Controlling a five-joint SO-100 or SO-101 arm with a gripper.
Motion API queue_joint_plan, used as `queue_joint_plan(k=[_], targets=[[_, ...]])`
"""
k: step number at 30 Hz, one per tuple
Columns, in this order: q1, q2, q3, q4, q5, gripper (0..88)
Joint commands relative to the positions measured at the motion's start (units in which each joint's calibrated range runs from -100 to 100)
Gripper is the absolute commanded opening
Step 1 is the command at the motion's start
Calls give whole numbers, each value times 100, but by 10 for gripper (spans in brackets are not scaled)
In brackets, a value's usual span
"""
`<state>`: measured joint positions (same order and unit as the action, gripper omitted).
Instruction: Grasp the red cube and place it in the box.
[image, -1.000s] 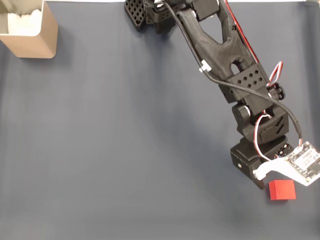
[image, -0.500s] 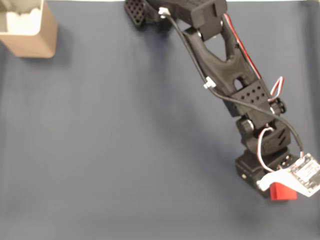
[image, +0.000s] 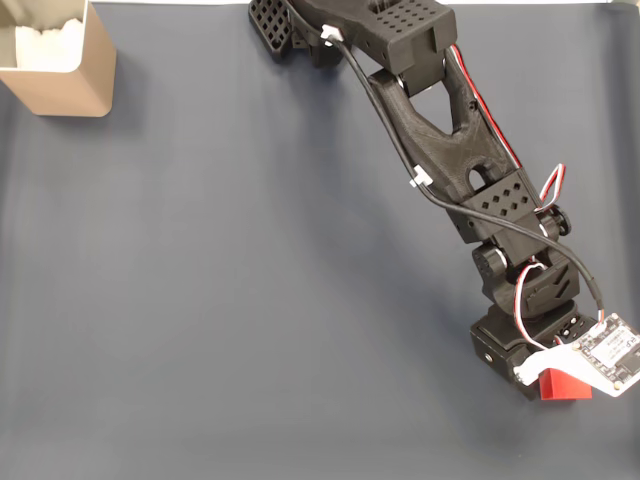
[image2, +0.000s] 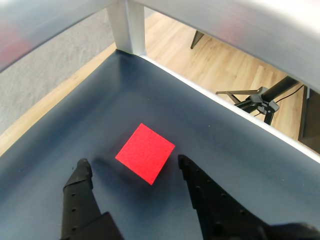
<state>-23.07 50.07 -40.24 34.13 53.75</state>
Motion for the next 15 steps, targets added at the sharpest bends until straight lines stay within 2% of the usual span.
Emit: queue_joint_plan(k=[1, 15], targets=[[-115, -85, -329, -77, -20, 401], [-285, -24, -529, -126, -29, 400]])
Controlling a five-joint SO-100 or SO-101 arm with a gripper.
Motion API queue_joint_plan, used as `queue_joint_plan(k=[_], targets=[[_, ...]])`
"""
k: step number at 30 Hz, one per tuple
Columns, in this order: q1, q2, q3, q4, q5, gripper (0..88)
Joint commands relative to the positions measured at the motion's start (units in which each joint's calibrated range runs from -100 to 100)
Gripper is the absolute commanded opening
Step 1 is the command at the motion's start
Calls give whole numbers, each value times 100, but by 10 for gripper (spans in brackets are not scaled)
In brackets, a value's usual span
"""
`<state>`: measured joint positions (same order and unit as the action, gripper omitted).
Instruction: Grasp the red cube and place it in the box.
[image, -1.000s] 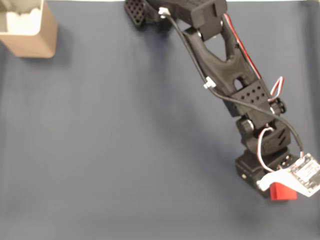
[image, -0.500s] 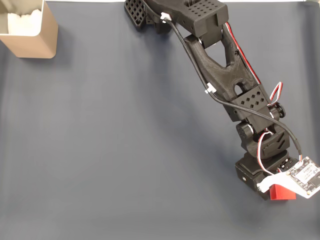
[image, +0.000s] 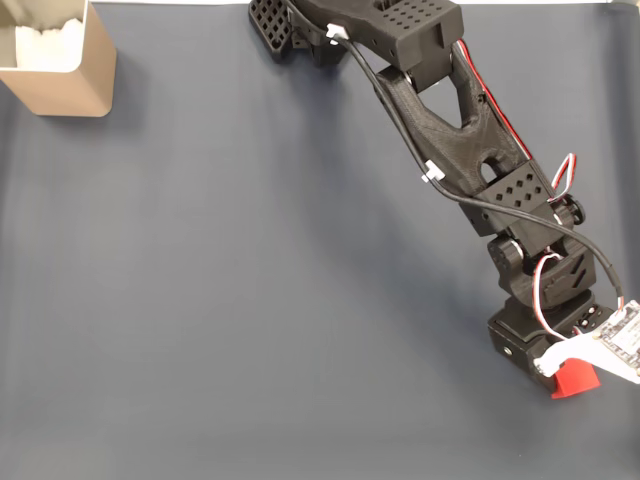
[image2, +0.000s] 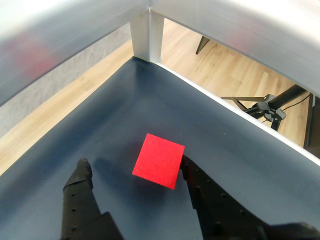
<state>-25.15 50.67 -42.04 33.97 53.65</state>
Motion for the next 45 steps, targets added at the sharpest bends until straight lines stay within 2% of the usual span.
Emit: queue_joint_plan(k=[1, 13, 22, 32, 40, 45], targets=[[-85, -76, -376, -110, -15, 400], [-127, -50, -440, -159, 20, 396], [-120, -93, -330, -118, 63, 362], [-92, -189, -184, -118, 112, 226], [-70, -397, 235, -102, 215, 168], [-99, -501, 299, 37, 288, 87]])
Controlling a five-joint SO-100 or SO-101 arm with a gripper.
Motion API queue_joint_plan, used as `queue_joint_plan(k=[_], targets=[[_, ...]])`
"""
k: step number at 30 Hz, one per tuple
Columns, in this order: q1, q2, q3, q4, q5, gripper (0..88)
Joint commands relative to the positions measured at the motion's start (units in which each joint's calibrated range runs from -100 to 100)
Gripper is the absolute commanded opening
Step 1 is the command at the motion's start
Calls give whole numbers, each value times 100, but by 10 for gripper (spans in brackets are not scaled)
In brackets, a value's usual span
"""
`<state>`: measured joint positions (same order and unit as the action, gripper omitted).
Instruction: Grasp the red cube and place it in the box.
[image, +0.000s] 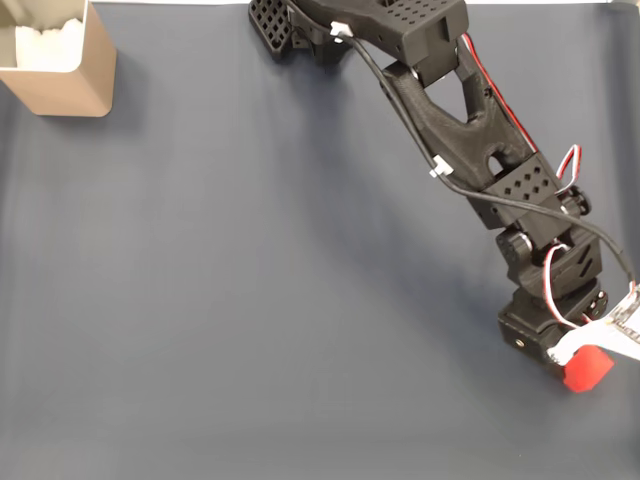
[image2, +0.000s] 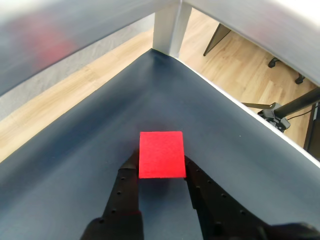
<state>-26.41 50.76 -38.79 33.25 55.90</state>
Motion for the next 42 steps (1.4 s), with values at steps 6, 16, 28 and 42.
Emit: queue_joint_plan(k=[6, 16, 28, 42], targets=[[20, -631, -26, 150, 44, 72], [162, -1402, 439, 363, 54, 56], [695, -3750, 2237, 1322, 15, 18], [2030, -6012, 4107, 1765, -137, 16]])
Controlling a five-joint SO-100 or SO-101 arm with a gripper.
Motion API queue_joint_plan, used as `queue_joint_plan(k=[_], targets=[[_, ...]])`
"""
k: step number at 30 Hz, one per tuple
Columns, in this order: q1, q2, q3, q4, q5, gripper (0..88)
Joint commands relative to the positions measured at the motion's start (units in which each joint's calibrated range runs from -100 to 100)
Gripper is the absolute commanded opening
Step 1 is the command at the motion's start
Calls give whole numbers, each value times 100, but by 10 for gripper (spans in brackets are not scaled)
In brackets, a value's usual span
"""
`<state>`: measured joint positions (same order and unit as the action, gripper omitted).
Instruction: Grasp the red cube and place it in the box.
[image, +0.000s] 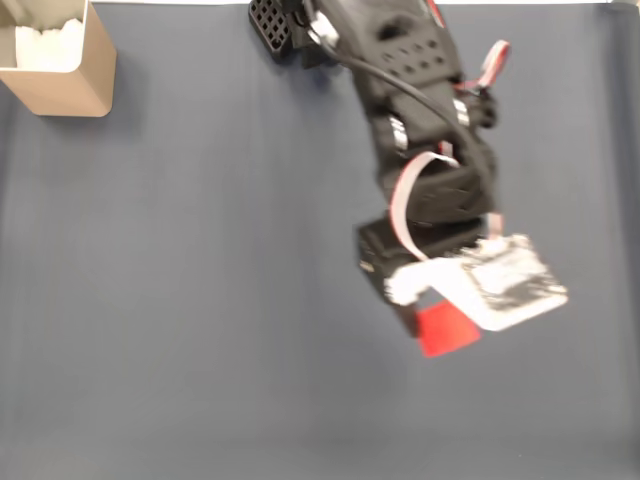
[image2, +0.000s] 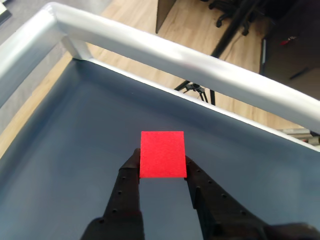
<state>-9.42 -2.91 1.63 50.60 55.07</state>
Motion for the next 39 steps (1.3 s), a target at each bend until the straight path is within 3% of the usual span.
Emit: queue_joint_plan(k=[1, 19, 39], targets=[[452, -766, 175, 30, -73, 16], [2732, -3219, 2520, 47, -200, 16], [5296, -3808, 2857, 498, -381, 11]])
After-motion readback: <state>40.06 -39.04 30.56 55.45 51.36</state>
